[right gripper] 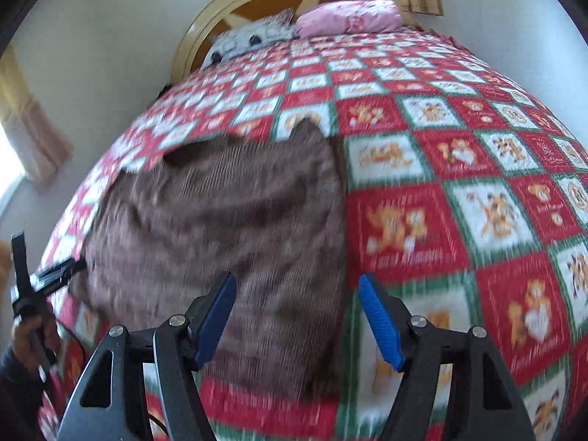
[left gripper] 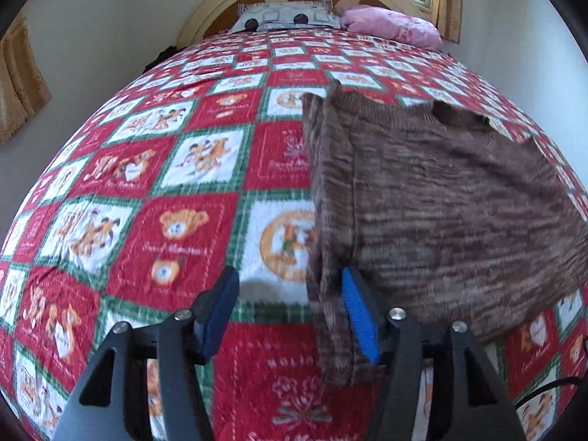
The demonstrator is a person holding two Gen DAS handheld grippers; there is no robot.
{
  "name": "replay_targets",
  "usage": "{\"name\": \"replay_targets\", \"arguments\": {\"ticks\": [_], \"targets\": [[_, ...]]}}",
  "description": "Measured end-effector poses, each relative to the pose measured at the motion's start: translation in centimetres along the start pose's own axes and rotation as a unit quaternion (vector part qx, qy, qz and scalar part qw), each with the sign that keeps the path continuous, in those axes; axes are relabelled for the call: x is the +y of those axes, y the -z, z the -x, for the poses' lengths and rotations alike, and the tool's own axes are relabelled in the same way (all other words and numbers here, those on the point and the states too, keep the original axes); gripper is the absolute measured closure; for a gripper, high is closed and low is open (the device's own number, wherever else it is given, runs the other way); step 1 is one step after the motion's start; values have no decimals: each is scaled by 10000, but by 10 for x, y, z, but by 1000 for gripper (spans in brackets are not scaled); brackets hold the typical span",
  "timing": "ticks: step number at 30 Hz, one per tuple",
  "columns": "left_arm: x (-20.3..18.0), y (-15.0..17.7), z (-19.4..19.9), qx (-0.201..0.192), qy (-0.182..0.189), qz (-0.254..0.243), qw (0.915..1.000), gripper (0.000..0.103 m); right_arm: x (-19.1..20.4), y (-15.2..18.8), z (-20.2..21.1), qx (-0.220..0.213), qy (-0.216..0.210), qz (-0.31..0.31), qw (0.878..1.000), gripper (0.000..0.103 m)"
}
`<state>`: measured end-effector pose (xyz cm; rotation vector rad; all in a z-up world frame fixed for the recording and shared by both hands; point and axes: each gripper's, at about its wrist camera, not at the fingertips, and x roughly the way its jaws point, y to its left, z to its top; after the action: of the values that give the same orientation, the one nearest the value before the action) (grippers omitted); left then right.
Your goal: Fold small clothes
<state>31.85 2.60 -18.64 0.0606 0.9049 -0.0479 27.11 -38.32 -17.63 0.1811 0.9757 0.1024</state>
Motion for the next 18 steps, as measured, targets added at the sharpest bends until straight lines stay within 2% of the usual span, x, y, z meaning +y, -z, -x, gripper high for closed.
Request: {"name": "replay_targets", "arguments": {"ticks": [1, 3, 6, 7, 8, 10, 14, 18], "targets": [[-3, 2, 1, -22, -80, -95, 9999, 39, -1, 7, -3, 124, 49, -25, 9999, 33], [-5, 7, 2, -80, -186, -129, 9997, 37, -2, 16, 1, -27, 186, -15, 9998, 34], [-1, 12, 3, -138, -105, -39, 9998, 37, -6, 22, 14, -198, 177, -238, 9994, 34], [2, 12, 2, -113, -37, 21, 9999, 37, -7, 23, 16, -214, 136, -294, 9992, 37], [4, 12, 1, -101, 17, 79, 9999, 36, -6, 23, 16, -182, 179, -280, 9993, 53], [3, 15, 2, -84, -5, 75, 9999, 34, -10, 25, 10, -88, 198, -391, 9990, 71], [0, 21, 6, -108, -127, -19, 9999, 33, -10, 31, 7, 41, 210, -536, 9983, 71], [10, 23, 6, -84, -24, 228, 9997, 21, -4, 36, 10, 129, 382, -387, 9984, 71]]}}
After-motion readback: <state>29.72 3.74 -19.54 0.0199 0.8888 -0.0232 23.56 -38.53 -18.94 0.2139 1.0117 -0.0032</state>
